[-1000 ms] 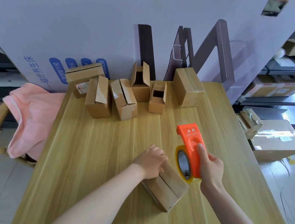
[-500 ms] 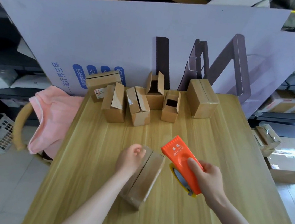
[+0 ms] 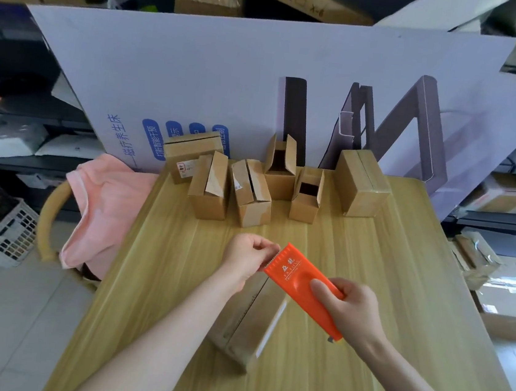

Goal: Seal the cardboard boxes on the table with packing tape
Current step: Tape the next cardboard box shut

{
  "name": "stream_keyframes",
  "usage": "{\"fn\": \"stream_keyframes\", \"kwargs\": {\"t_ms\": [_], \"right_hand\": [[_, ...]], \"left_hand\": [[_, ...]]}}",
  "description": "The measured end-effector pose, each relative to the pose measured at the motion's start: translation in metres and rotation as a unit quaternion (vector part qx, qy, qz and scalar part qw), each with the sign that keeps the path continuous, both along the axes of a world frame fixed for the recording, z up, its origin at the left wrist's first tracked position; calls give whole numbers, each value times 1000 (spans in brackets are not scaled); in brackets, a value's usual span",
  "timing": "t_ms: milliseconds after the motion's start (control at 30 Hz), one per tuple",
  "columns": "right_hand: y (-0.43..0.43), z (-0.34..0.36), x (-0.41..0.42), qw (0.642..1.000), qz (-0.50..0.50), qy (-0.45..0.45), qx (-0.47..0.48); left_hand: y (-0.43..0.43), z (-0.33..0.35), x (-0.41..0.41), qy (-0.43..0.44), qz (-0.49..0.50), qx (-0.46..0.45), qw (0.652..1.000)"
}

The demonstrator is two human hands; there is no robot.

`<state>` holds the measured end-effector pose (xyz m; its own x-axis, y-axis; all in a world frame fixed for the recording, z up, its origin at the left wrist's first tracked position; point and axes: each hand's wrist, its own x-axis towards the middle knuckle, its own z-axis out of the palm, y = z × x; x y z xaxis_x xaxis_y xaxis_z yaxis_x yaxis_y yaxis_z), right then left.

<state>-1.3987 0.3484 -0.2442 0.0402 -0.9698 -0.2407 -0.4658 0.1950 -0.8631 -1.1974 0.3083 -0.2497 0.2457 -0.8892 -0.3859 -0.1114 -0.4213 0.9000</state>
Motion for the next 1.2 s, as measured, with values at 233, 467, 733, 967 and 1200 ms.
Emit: {"fn": "stream_keyframes", "kwargs": {"t_ms": [233,467,733,967,1200], "right_hand": [[-8,20,15,992,17,122,-36],[-7,15,-22,991,1,135,-2],[-15,-21,-63,963,5,266,36],[-41,-39,-52,938,31,337,71],[-57,-51,-40,927,44,360,91]], "left_hand": [[-23,-8,0,-11,34,9,999],[-42,-28,48,-52,103,27,993],[-39,-56,60,-66,63,61,994],[-42,-78,56,-78,50,97,991],[-48,-107,56,-89,82,114,986]]}}
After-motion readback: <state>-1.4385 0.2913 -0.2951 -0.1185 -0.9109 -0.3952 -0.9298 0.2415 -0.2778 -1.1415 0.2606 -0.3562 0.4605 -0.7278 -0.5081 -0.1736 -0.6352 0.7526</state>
